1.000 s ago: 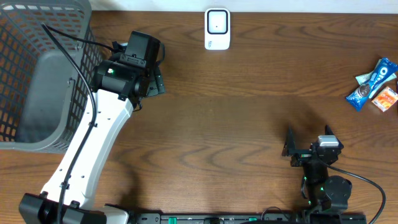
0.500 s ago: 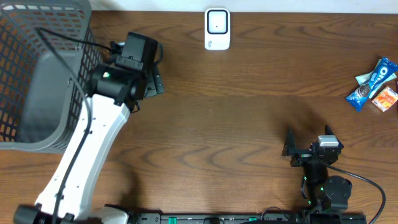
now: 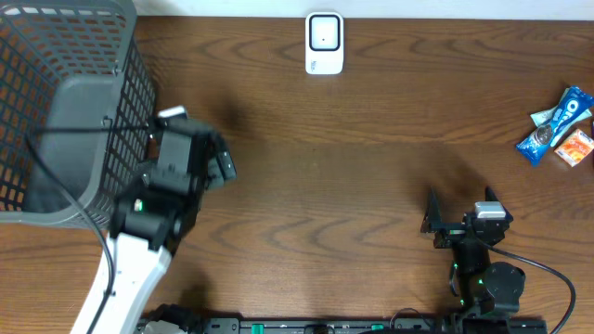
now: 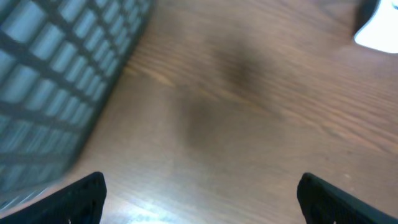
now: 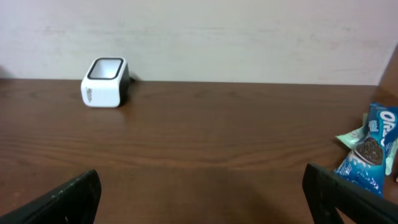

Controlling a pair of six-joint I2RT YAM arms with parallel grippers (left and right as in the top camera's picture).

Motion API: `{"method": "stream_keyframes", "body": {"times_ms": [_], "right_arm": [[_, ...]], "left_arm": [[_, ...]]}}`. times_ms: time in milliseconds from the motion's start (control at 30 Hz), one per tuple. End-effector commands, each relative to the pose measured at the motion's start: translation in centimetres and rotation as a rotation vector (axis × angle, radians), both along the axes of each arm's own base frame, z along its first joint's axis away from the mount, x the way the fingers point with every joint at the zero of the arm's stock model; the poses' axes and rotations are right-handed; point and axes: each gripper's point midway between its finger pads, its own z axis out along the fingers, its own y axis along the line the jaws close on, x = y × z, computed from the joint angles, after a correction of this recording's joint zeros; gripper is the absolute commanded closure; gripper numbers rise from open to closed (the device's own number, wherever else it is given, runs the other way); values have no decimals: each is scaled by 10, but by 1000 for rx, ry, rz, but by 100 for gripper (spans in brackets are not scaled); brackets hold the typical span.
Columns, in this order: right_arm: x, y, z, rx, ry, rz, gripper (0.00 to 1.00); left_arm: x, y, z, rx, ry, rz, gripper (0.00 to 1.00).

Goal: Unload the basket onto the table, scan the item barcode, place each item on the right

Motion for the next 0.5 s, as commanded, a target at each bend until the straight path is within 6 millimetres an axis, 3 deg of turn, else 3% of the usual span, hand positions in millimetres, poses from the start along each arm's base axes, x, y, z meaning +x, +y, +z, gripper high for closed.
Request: {"method": "stream_keyframes", "body": {"times_ms": [0, 267, 467], "right_arm": [[0, -1, 0, 14, -2, -3, 1], [0, -1, 0, 14, -2, -3, 1], [0, -1, 0, 14, -2, -3, 1]], "left_arm": [[-10, -8, -14, -19, -51, -149, 2], [-30, -10, -21, -67, -316, -347, 2], [-54, 1, -27, -65, -433, -325, 2]]}}
